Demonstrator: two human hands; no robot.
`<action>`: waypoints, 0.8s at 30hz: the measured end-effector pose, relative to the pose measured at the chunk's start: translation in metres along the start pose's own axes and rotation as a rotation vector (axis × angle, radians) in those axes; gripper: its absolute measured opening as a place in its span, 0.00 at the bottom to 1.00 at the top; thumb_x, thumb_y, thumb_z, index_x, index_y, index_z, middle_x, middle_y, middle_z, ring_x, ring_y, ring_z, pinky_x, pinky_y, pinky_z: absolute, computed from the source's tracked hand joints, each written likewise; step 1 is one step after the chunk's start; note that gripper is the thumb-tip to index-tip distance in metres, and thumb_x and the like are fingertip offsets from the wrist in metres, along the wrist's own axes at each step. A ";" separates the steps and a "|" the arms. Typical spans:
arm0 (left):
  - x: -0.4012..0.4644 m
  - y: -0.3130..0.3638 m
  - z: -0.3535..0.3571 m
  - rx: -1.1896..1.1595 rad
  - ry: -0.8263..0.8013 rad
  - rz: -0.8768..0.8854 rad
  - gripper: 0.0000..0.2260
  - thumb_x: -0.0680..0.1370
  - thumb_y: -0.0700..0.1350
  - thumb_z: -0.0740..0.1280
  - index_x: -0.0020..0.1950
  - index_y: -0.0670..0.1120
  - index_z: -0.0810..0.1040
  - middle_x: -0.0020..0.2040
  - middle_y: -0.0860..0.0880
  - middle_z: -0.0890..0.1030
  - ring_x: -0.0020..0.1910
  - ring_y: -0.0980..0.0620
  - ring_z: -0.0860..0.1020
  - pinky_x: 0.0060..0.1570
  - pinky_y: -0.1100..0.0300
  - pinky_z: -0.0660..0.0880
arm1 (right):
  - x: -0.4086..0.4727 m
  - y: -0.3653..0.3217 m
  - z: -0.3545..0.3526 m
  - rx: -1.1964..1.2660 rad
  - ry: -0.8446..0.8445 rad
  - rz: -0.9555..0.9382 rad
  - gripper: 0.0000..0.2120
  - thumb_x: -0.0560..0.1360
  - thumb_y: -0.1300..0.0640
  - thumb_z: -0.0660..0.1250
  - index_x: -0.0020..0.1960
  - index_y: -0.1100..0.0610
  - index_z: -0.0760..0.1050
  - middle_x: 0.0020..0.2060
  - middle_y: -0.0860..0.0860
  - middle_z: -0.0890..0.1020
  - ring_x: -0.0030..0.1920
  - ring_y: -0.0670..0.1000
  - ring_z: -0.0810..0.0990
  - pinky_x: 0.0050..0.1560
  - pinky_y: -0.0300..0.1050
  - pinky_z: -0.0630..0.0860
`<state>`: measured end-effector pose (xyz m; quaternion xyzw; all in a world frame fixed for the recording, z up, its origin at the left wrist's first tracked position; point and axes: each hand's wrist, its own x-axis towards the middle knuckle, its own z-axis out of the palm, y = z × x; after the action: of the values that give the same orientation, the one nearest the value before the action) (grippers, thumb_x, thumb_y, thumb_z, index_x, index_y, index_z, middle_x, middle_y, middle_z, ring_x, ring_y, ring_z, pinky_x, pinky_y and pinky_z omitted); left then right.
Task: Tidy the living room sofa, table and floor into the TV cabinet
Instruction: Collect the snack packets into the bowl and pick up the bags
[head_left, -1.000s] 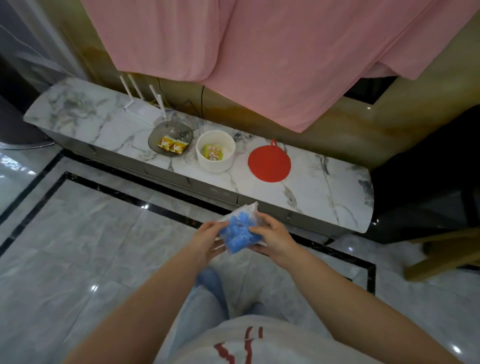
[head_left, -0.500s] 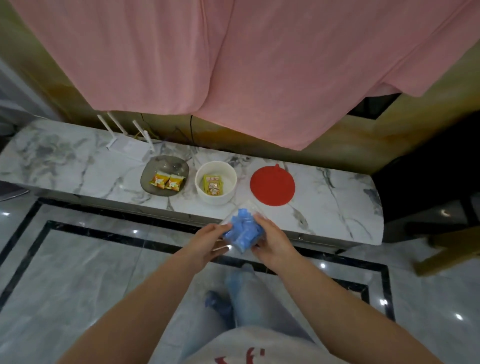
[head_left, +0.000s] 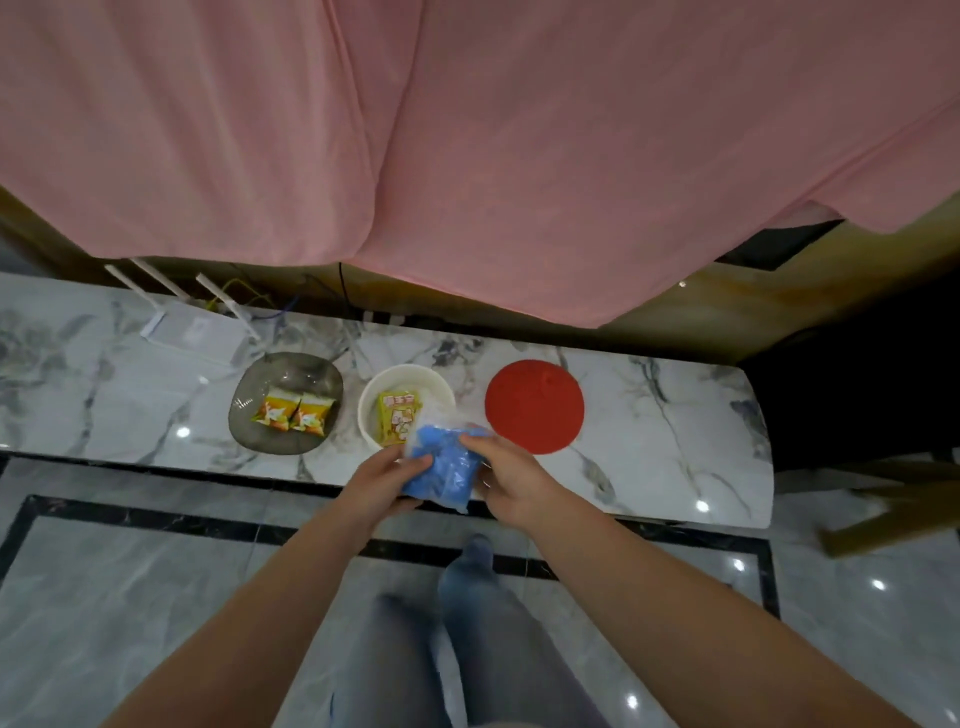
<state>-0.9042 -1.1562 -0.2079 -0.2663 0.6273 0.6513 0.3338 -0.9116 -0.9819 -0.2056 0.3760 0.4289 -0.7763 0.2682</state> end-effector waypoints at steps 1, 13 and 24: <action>0.017 0.003 -0.005 -0.013 0.040 0.000 0.11 0.78 0.46 0.71 0.58 0.45 0.79 0.55 0.44 0.84 0.55 0.47 0.82 0.58 0.48 0.79 | 0.017 -0.004 0.003 -0.006 0.000 0.002 0.18 0.76 0.62 0.70 0.65 0.62 0.77 0.58 0.59 0.82 0.51 0.53 0.83 0.47 0.42 0.80; 0.147 0.003 -0.056 0.395 0.380 0.005 0.14 0.78 0.49 0.69 0.39 0.45 0.68 0.35 0.47 0.72 0.39 0.45 0.74 0.41 0.51 0.72 | 0.109 0.018 0.028 0.057 0.176 0.152 0.17 0.82 0.57 0.61 0.70 0.57 0.69 0.61 0.55 0.80 0.64 0.58 0.77 0.68 0.53 0.70; 0.273 -0.012 -0.044 0.743 0.164 -0.092 0.19 0.82 0.49 0.63 0.69 0.41 0.71 0.60 0.40 0.79 0.59 0.40 0.77 0.52 0.56 0.69 | 0.202 0.036 0.043 0.057 0.345 0.029 0.20 0.78 0.66 0.65 0.69 0.56 0.70 0.56 0.60 0.82 0.57 0.58 0.81 0.63 0.52 0.74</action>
<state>-1.0711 -1.1723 -0.4278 -0.2065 0.8325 0.3404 0.3852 -1.0159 -1.0555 -0.3716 0.5173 0.4409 -0.7083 0.1908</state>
